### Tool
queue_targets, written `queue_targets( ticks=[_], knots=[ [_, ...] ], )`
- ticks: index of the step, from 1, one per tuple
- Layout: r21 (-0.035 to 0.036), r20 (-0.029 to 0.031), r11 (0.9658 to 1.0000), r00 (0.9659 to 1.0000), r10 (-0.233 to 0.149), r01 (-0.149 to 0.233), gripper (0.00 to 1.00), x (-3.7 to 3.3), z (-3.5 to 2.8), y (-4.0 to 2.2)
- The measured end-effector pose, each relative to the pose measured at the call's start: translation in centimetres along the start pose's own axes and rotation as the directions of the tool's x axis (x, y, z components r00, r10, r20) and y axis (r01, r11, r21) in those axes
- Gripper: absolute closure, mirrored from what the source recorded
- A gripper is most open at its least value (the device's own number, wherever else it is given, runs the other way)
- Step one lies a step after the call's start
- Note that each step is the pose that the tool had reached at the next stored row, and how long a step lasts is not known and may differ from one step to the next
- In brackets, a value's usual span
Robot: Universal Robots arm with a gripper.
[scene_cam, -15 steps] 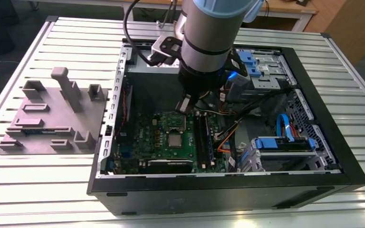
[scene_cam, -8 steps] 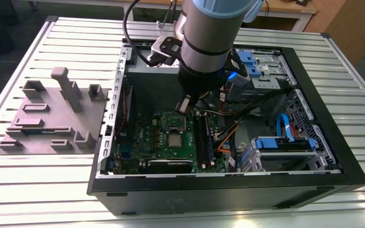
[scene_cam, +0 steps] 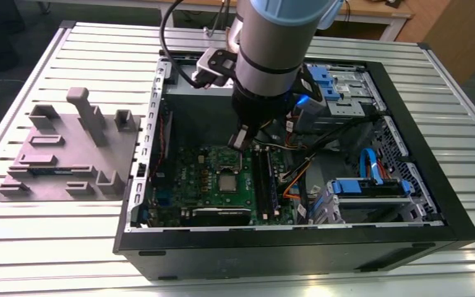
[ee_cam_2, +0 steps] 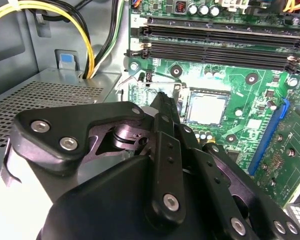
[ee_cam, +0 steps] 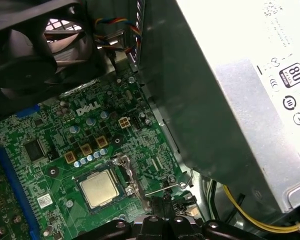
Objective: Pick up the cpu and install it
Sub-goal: 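Close the cpu cover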
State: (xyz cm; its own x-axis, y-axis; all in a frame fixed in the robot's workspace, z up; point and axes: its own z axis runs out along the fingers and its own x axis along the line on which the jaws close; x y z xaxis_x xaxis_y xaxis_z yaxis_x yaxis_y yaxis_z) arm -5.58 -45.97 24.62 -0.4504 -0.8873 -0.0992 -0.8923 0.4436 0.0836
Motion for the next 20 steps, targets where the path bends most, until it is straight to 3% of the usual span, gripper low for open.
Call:
queue_targets(
  ticks=[20],
  knots=[
    [0.0000,-0.0001,1.0000,1.0000,0.000,0.000,0.90,1.62,-0.23,-0.80]
  ],
)
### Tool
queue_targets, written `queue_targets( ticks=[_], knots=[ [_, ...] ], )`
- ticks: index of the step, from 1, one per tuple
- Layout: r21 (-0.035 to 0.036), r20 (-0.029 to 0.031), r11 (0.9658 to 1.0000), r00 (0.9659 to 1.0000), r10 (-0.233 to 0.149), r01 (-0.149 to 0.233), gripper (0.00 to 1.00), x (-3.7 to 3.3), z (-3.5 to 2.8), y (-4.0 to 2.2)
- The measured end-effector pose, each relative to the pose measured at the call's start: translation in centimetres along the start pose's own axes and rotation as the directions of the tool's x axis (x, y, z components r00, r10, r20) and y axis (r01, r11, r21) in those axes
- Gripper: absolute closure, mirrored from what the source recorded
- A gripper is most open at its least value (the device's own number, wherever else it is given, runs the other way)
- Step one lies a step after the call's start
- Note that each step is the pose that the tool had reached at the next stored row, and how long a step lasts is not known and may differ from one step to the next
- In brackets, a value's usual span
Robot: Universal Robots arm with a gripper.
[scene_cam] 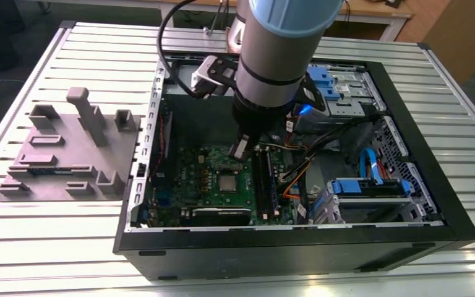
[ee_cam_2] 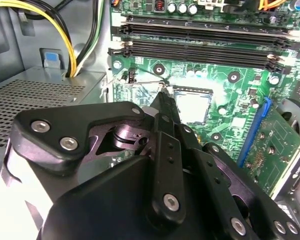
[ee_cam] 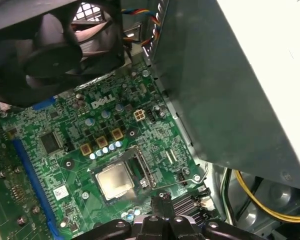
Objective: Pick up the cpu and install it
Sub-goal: 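Close the cpu cover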
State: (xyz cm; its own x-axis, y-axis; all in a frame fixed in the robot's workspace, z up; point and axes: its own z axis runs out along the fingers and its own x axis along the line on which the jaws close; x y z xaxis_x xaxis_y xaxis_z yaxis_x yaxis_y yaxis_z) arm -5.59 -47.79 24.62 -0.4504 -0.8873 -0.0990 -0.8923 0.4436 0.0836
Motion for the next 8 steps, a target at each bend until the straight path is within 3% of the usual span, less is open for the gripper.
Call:
queue_targets(
  ticks=[8],
  knots=[
    [-0.0002,0.0000,1.0000,1.0000,-0.002,0.002,0.90,0.39,-0.03,0.03]
  ],
)
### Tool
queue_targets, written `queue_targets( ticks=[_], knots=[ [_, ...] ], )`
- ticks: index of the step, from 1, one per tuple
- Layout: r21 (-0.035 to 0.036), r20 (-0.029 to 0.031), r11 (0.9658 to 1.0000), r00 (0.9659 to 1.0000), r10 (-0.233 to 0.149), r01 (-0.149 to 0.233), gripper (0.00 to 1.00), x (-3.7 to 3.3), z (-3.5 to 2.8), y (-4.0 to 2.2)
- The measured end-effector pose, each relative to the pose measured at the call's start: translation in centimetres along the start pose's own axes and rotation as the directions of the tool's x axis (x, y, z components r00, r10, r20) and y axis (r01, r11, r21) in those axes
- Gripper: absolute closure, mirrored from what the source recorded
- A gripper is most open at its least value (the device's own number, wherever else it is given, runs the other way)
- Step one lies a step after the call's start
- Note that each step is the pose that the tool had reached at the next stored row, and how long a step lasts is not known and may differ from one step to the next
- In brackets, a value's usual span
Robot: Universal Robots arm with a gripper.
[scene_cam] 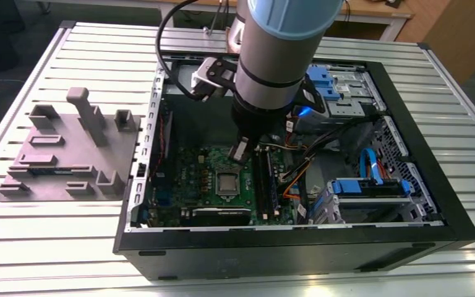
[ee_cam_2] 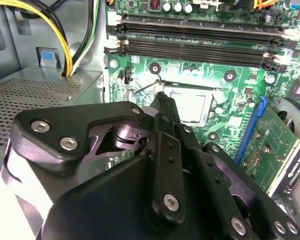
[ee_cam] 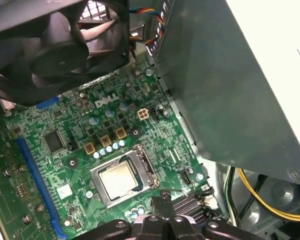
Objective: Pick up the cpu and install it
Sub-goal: 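Close the cpu cover, then install the first cpu locking lever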
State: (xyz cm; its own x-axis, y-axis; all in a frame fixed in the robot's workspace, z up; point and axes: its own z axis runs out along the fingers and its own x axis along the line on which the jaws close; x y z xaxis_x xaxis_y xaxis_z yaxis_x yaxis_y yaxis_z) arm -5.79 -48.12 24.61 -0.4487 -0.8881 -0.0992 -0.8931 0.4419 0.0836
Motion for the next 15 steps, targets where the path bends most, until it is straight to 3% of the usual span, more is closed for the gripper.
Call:
queue_targets(
  ticks=[4,9,15],
  knots=[
    [-0.0001,-0.0003,1.0000,1.0000,-0.001,0.001,0.90,0.35,0.01,0.52],
    [-0.0001,-0.0002,1.0000,1.0000,-0.001,0.001,0.90,0.75,-0.02,0.61],
    [-0.0002,-0.0004,1.0000,1.0000,-0.002,0.002,0.90,0.77,-0.03,0.63]
  ],
)
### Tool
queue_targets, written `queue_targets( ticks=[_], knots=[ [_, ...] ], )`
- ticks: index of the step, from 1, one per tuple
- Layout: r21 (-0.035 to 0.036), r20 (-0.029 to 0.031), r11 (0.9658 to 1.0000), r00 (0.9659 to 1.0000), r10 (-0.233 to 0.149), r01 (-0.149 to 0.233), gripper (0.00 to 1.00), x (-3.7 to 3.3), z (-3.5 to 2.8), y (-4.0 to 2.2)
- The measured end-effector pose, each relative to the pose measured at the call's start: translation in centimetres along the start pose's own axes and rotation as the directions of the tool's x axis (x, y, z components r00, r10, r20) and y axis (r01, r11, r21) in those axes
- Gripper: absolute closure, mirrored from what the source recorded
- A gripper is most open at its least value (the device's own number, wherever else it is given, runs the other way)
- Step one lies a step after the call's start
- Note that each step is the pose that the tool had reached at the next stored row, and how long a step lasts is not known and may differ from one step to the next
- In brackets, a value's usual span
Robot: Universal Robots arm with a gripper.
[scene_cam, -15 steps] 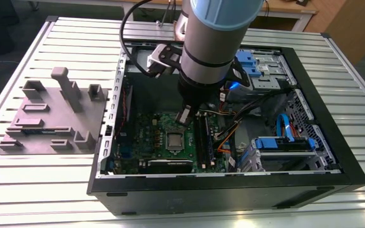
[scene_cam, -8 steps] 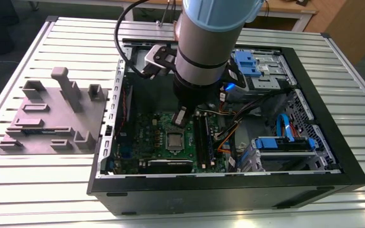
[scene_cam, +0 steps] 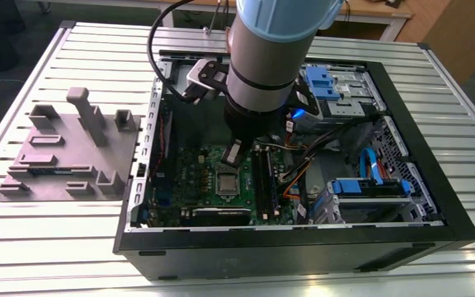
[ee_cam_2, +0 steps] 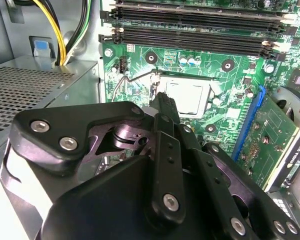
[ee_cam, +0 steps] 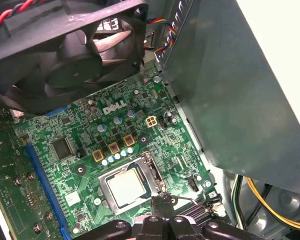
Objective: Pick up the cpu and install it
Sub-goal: 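Install the first cpu locking lever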
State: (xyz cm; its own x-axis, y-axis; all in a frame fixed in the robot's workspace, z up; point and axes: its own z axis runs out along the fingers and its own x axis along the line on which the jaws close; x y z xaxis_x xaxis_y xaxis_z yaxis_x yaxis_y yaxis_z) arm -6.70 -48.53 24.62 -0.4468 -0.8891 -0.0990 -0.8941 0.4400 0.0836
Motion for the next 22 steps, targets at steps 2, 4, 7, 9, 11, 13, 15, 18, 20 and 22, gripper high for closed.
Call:
queue_targets(
  ticks=[2,4,7,9,11,13,15,18,20,22],
  knots=[
    [-0.0001,0.0001,1.0000,1.0000,0.000,0.000,0.90,0.00,0.00,0.00],
    [0.0000,0.0001,1.0000,1.0000,0.000,0.000,0.90,0.00,0.00,0.00],
    [0.0000,0.0000,1.0000,1.0000,0.000,0.000,0.90,0.00,0.00,0.00],
    [0.0000,-0.0001,1.0000,1.0000,-0.001,0.001,0.90,0.00,0.00,0.00],
    [0.0000,-0.0002,1.0000,1.0000,-0.001,0.001,0.90,0.04,-0.01,-0.16],
    [-0.0012,-0.0001,1.0000,1.0000,0.000,0.000,0.90,-0.27,-0.03,-0.81],
    [-0.0028,0.0003,1.0000,1.0000,0.000,0.000,0.90,-0.69,-0.05,-1.57],
    [-0.0037,-0.0001,1.0000,1.0000,0.000,0.000,0.90,-1.19,-0.05,-2.10],
    [-0.0038,0.0001,1.0000,1.0000,0.000,0.000,0.90,-1.46,-0.02,-2.09],
    [-0.0049,0.0022,1.0000,1.0000,0.000,0.000,0.90,-1.71,0.00,-2.15]
  ],
)
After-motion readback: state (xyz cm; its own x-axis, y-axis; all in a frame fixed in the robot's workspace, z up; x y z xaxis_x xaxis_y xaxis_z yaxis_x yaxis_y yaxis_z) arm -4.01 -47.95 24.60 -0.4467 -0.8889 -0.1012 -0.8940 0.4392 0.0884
